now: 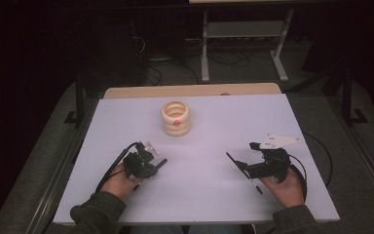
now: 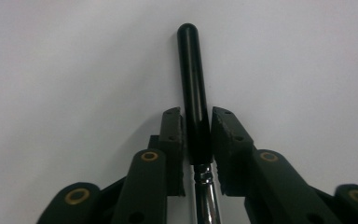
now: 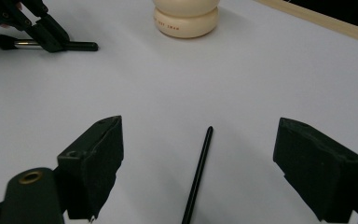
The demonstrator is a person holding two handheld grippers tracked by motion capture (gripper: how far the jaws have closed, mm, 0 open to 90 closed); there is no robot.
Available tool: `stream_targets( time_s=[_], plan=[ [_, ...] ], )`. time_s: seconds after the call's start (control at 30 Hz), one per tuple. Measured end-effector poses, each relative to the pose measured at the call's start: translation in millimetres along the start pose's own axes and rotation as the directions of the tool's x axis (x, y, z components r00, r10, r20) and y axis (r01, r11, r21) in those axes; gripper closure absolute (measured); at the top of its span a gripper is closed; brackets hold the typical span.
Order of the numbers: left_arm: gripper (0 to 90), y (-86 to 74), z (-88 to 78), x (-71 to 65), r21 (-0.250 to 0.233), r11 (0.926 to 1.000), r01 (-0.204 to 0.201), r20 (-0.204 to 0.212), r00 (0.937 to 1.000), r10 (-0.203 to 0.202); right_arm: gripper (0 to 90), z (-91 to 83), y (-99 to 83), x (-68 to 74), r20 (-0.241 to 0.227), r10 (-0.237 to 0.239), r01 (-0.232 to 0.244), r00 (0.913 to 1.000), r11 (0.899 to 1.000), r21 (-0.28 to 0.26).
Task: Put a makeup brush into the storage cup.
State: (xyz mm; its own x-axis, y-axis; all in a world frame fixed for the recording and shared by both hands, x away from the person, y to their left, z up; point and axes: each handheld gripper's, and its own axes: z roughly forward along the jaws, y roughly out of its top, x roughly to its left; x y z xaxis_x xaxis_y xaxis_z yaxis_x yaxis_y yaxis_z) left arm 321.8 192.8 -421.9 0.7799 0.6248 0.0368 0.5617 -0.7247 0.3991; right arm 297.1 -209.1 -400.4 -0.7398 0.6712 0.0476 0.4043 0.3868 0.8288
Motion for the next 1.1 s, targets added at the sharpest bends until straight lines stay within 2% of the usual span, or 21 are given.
stream_targets(
  time_s=[0.27, 0.4, 0.53, 0.93, 1.1],
  plan=[
    [79.5, 2.6, 0.5, -0.8, 0.012, 0.9999, 0.002, 0.003, 1.0000, -0.002, 15.1, 1.9, 0.4, 2.3, -0.003, -0.009, 0.009, 1.0000, 1.000, 0.004],
    [79.7, 5.5, 0.4, -2.5, 0.033, 0.9989, -0.032, -0.011, 0.9994, 0.032, 15.1, 4.8, 0.5, 2.6, -0.004, -0.015, 0.015, 0.9999, 1.000, 0.020],
    [79.7, 7.1, 0.1, -1.8, 0.042, 0.9988, -0.024, 0.002, 0.9997, 0.024, 15.0, 5.9, 1.1, 5.4, -0.007, -0.036, 0.036, 0.9993, 0.999, 0.032],
    [79.8, 7.7, -10.5, 1.6, 0.039, 0.9983, -0.043, 0.002, 0.9991, 0.043, 15.1, 5.9, 3.8, 7.6, -0.014, -0.039, 0.040, 0.9991, 0.999, 0.032],
    [79.8, 10.6, -18.1, 2.8, 0.024, 0.9977, -0.063, 0.004, 0.9980, 0.063, 18.0, 5.6, 10.3, 12.8, -0.038, -0.071, 0.072, 0.9968, 0.997, 0.027]
  ],
)
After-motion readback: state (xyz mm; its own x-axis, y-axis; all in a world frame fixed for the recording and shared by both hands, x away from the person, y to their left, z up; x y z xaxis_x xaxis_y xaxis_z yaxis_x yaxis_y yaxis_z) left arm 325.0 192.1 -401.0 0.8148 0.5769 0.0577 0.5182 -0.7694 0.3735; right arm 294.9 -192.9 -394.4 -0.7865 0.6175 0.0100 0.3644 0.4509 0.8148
